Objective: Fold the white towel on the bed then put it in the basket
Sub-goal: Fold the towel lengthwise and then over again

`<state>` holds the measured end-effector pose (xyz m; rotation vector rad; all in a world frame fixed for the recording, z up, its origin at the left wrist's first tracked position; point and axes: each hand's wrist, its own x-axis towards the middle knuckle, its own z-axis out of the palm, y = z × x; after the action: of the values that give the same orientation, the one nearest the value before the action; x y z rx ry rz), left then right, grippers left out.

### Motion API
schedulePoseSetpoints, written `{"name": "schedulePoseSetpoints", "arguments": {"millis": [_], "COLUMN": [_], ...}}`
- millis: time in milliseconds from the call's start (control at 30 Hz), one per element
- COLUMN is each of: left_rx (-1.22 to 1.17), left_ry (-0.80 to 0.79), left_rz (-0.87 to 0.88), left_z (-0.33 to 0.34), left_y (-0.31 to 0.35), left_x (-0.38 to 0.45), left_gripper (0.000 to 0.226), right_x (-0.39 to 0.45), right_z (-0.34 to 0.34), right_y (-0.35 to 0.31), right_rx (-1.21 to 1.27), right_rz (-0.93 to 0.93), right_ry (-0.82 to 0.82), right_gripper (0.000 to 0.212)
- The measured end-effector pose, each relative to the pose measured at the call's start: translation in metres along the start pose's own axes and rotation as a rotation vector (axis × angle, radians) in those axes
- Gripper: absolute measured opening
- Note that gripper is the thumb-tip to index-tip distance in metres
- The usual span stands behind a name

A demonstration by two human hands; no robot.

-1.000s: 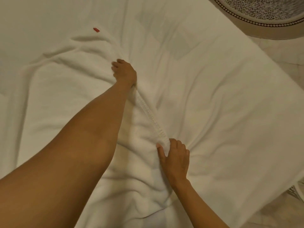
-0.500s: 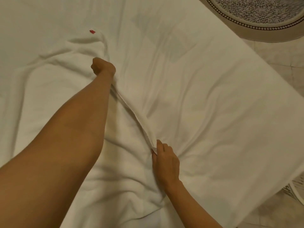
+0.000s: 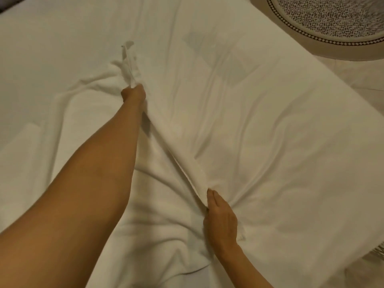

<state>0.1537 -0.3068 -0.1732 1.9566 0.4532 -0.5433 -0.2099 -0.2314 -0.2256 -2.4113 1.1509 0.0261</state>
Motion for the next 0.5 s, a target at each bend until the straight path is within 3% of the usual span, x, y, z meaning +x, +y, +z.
{"name": "schedulePoseSetpoints", "arguments": {"millis": [33,167,367,500], "left_rx": [-0.025,-0.101,-0.135,0.152], "left_ry": [-0.013,-0.123,-0.115,0.048], "left_rz": [-0.009,-0.012,0.036,0.286], "left_z": [-0.009,-0.056,-0.138,-0.193], "left_y": [-0.001,0.008,0.013,-0.006], "left_x": [0.002,0.009,0.003,-0.005], "left_gripper": [0.023,0.034,0.043,0.027], "right_x": [-0.004,-0.023,-0.050,-0.081], "right_z": [-0.001,-0.005,-0.008,-0.002], "right_y": [-0.004,-0.020,-0.028,-0.063], "right_rx": [-0.003,-0.020,-0.030,-0.086], "right_rz": [-0.018,-0.034,-0.156,-0.319], "right_ry": [-0.004,-0.082,-0.044,0.072], "right_gripper": [0.071,0.082,0.072,0.055]}}
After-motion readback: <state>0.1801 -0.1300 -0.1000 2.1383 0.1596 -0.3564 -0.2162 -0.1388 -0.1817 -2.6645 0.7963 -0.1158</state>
